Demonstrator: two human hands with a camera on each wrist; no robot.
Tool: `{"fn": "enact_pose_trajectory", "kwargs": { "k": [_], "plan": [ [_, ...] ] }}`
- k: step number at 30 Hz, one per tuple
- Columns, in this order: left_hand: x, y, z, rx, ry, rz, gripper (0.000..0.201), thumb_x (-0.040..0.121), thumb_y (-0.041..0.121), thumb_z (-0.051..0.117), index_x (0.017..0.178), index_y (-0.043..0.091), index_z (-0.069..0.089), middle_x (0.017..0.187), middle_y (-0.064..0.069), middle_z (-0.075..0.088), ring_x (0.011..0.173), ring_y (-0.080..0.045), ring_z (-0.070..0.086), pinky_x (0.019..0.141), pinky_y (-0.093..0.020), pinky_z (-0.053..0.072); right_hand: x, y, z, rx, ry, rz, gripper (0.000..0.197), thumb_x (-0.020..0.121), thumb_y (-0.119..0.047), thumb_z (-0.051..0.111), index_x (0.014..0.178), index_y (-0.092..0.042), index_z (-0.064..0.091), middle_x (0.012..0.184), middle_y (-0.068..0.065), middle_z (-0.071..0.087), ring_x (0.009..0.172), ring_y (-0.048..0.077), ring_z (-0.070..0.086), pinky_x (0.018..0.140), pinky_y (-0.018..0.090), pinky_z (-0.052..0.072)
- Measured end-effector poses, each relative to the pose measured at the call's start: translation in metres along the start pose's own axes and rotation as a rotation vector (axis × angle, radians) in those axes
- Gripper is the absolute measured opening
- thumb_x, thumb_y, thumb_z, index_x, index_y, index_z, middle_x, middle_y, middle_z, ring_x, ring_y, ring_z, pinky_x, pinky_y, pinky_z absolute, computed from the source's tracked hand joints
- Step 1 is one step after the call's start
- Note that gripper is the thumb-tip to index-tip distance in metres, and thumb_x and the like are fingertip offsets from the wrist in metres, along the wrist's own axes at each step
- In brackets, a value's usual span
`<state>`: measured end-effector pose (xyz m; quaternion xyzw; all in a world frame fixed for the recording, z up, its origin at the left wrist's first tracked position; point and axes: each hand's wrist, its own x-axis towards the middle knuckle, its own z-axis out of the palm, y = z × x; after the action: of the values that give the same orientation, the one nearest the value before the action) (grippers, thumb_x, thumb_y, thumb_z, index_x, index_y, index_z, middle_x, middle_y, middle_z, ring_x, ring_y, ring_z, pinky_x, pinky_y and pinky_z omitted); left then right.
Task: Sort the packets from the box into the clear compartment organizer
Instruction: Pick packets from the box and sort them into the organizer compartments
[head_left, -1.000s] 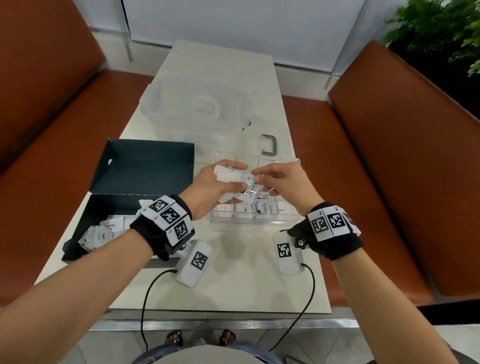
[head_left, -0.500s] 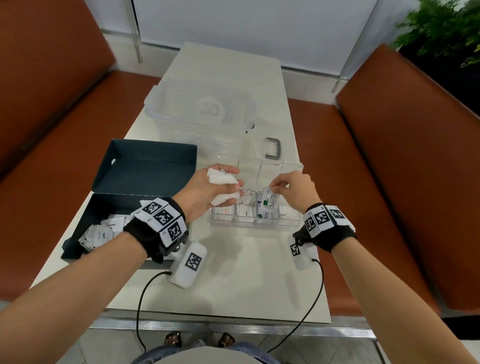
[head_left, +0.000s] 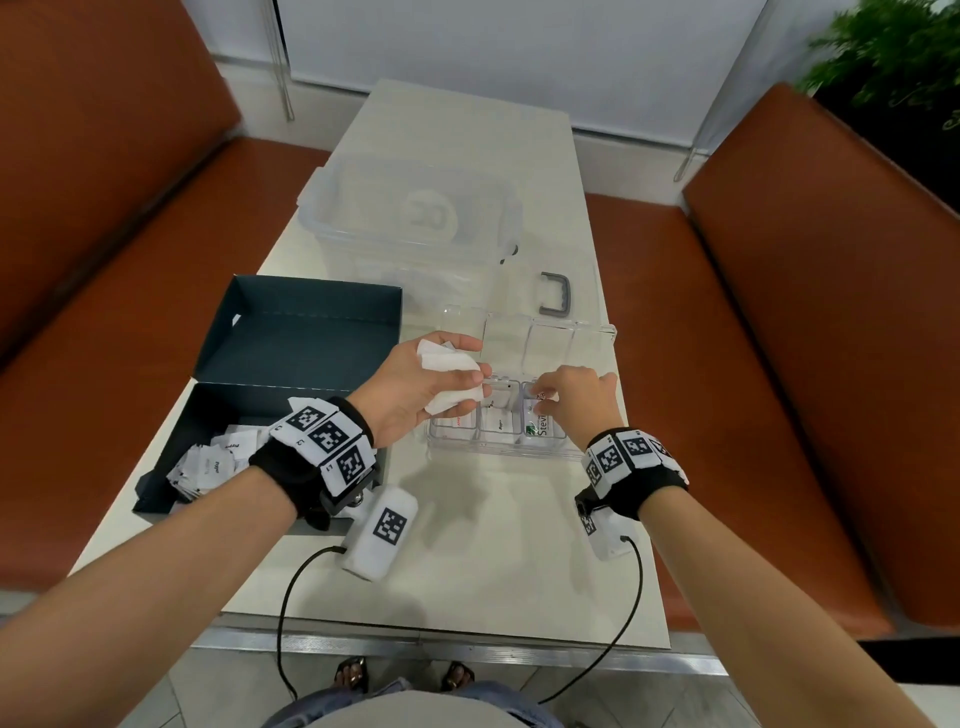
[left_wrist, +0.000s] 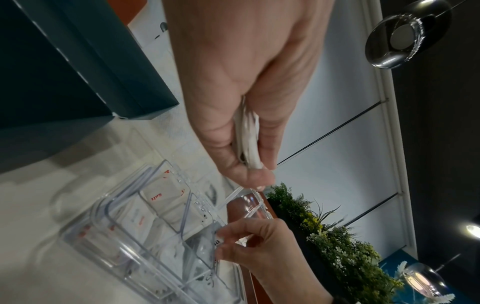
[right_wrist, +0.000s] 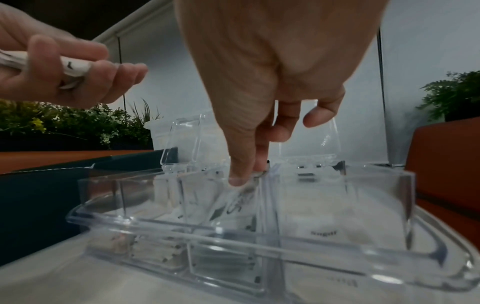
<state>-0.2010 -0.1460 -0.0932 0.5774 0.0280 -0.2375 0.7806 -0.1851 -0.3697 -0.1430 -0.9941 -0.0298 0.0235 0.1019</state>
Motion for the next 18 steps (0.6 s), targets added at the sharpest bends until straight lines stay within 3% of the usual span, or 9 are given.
{"fn": "enact_pose_trajectory", "kwargs": {
  "k": [4,8,13,18],
  "plan": [
    [-0.001,0.001,0.0,0.002,-0.006,-0.005,0.035,0.083,-0.007,0.069,0.114,0.01,0.063,0.1,-0.013,0.074,0.085,-0.025,0.073,0.061,-0.028,0.059,-0.002,-0.003,0.001,-0.161,-0.01,-0.049,0.008,0.087,-0.027,0.064,0.089,-0.032,0.069,0.083,-0.011,0.061,0.093,0.02,0.054,0.074,0.035,0.021],
    [-0.002,0.002,0.0,0.008,-0.001,-0.011,0.035,0.084,-0.006,0.069,0.114,0.01,0.064,0.1,-0.013,0.074,0.085,-0.024,0.073,0.061,-0.029,0.059,-0.002,-0.007,0.0,-0.271,-0.141,-0.019,0.015,0.084,-0.033,0.067,0.099,-0.037,0.07,0.089,-0.013,0.067,0.098,0.019,0.051,0.081,0.04,0.024],
    [-0.004,0.004,0.001,-0.048,0.006,-0.052,0.031,0.085,0.004,0.07,0.114,0.012,0.063,0.102,-0.014,0.074,0.086,-0.025,0.073,0.06,-0.029,0.059,-0.002,-0.009,-0.001,-0.222,-0.167,0.021,0.017,0.085,-0.031,0.067,0.1,-0.038,0.071,0.094,-0.011,0.069,0.1,0.019,0.053,0.087,0.043,0.027],
    [-0.007,0.009,0.003,-0.175,0.011,-0.172,0.026,0.094,0.021,0.061,0.118,0.01,0.061,0.105,-0.018,0.073,0.086,-0.029,0.073,0.062,-0.033,0.061,-0.008,-0.009,-0.01,-0.127,-0.121,0.03,0.012,0.088,-0.031,0.063,0.096,-0.035,0.072,0.097,-0.011,0.069,0.1,0.02,0.057,0.081,0.039,0.022]
  ]
}}
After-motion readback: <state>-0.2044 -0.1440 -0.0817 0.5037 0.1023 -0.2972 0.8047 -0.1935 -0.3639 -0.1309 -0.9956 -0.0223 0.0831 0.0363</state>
